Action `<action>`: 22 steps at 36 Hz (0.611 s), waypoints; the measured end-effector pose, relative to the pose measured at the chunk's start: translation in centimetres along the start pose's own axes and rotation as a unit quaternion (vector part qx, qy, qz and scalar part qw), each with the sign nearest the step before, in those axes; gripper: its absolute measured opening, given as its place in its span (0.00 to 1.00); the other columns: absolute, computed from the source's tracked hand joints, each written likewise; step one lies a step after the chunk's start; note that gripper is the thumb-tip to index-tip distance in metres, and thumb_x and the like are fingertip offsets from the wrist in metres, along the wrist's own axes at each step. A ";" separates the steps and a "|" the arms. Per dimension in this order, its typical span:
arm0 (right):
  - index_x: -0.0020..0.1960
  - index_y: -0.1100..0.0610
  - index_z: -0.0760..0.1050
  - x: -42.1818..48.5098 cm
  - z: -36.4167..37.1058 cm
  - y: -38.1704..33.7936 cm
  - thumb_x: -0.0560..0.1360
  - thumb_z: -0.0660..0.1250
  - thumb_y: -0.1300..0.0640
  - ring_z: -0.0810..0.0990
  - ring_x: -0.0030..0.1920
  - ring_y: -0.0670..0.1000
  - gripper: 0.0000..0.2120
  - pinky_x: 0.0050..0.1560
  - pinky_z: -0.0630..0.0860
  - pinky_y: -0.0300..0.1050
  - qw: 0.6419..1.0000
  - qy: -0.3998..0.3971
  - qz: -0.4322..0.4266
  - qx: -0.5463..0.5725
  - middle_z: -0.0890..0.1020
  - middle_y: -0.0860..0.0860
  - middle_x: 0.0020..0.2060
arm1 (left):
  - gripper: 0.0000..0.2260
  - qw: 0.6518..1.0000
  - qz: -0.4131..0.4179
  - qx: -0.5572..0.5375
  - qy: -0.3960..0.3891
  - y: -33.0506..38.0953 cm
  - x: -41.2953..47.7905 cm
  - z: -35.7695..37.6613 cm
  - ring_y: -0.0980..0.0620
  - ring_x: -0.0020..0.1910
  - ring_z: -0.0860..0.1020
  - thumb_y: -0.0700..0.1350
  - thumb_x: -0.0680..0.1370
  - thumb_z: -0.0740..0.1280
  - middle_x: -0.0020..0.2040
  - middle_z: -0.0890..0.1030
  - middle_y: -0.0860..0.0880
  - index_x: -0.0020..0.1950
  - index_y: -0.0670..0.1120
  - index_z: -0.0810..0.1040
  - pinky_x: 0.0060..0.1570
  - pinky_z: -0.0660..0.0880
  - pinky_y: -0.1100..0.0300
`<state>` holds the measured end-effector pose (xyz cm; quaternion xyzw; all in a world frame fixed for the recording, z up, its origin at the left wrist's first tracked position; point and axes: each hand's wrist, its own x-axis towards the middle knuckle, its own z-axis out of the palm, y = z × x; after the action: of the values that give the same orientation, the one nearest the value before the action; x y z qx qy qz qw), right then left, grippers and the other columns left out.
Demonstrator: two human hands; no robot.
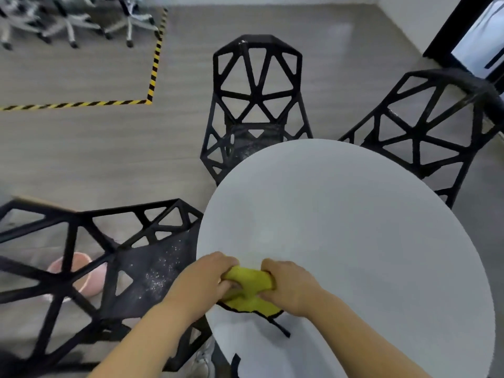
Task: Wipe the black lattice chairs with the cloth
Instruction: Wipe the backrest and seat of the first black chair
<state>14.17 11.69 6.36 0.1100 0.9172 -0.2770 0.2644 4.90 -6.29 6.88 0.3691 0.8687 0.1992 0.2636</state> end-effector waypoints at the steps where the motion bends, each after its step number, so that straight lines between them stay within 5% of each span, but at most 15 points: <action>1: 0.48 0.51 0.65 0.2 0.0 -0.6 0.72 0.64 0.49 0.74 0.45 0.53 0.10 0.39 0.66 0.44 1.000 -0.002 -0.005 0.005 0.75 0.48 0.42 | 0.10 1.000 -0.018 -0.010 0.001 -0.6 -0.5 -0.2 0.61 0.49 0.71 0.51 0.77 0.64 0.49 0.72 0.61 0.58 0.57 0.73 0.49 0.68 0.67; 7: 0.58 0.52 0.67 2.0 0.5 -4.9 0.74 0.60 0.50 0.74 0.45 0.54 0.15 0.39 0.69 0.45 0.998 -0.019 -0.002 -0.055 0.77 0.51 0.48 | 0.06 0.992 -0.114 -0.011 0.050 -5.8 -4.1 -0.8 0.60 0.45 0.74 0.55 0.76 0.65 0.45 0.77 0.60 0.49 0.56 0.76 0.47 0.73 0.63; 17: 0.58 0.51 0.69 3.5 3.0 -12.6 0.74 0.61 0.45 0.73 0.45 0.54 0.16 0.40 0.68 0.45 0.996 0.046 0.075 -0.028 0.77 0.51 0.48 | 0.04 0.973 -0.225 -0.046 0.008 -15.9 -12.7 0.6 0.61 0.42 0.76 0.56 0.75 0.67 0.43 0.79 0.58 0.44 0.58 0.74 0.42 0.73 0.65; 22: 0.67 0.50 0.67 3.9 6.1 -16.5 0.75 0.61 0.42 0.76 0.57 0.54 0.23 0.48 0.71 0.45 0.992 0.091 0.074 -0.036 0.77 0.50 0.57 | 0.04 0.965 -0.253 -0.061 -0.038 -21.0 -16.8 2.0 0.59 0.42 0.76 0.53 0.75 0.66 0.41 0.79 0.55 0.45 0.54 0.76 0.42 0.73 0.63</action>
<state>7.74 -5.14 7.34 0.1924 0.9362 -0.2126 0.2031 4.75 -32.13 -0.76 0.1273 0.9093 0.1644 0.3605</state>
